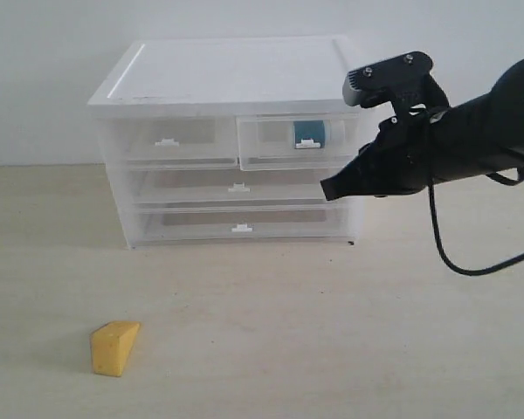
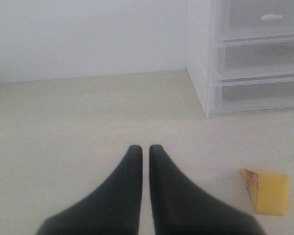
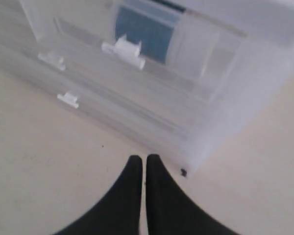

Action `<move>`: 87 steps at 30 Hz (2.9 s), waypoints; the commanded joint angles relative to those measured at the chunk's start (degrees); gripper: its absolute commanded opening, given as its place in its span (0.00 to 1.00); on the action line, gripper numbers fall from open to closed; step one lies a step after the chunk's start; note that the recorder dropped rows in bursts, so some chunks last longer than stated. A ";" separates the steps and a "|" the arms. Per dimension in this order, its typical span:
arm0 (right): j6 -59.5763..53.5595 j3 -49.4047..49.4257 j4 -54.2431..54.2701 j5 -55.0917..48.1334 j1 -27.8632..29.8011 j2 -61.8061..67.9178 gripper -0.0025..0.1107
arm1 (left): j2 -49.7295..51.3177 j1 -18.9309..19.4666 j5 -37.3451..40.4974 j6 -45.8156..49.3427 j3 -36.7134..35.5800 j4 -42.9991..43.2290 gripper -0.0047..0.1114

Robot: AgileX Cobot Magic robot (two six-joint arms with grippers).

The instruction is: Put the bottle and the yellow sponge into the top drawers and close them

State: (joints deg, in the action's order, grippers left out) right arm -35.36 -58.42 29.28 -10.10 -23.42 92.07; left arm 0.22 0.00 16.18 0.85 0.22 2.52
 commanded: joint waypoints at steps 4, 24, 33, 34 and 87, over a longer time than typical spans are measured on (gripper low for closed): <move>0.29 -12.71 0.73 0.38 -0.53 9.35 0.02 | -0.22 0.14 -0.31 0.06 -0.22 -0.54 0.08; 0.78 -18.23 0.21 -7.75 -0.53 9.49 0.02 | -0.22 0.14 -0.32 0.06 -0.22 -0.54 0.08; 15.87 -18.23 -22.08 -25.11 -0.42 2.80 0.02 | -0.22 0.14 -0.21 0.06 -0.22 -0.54 0.08; 18.57 -18.23 -26.07 -26.88 -0.42 2.65 0.02 | -0.22 0.14 -0.21 0.06 -0.22 -0.54 0.08; 21.32 30.93 -15.03 -3.39 27.40 -61.63 0.02 | -0.22 0.14 -0.30 0.06 -0.22 -0.54 0.08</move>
State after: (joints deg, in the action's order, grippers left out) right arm -14.11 -29.58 14.06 -14.65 3.59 33.25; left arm 0.22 0.00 16.18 0.85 0.22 2.52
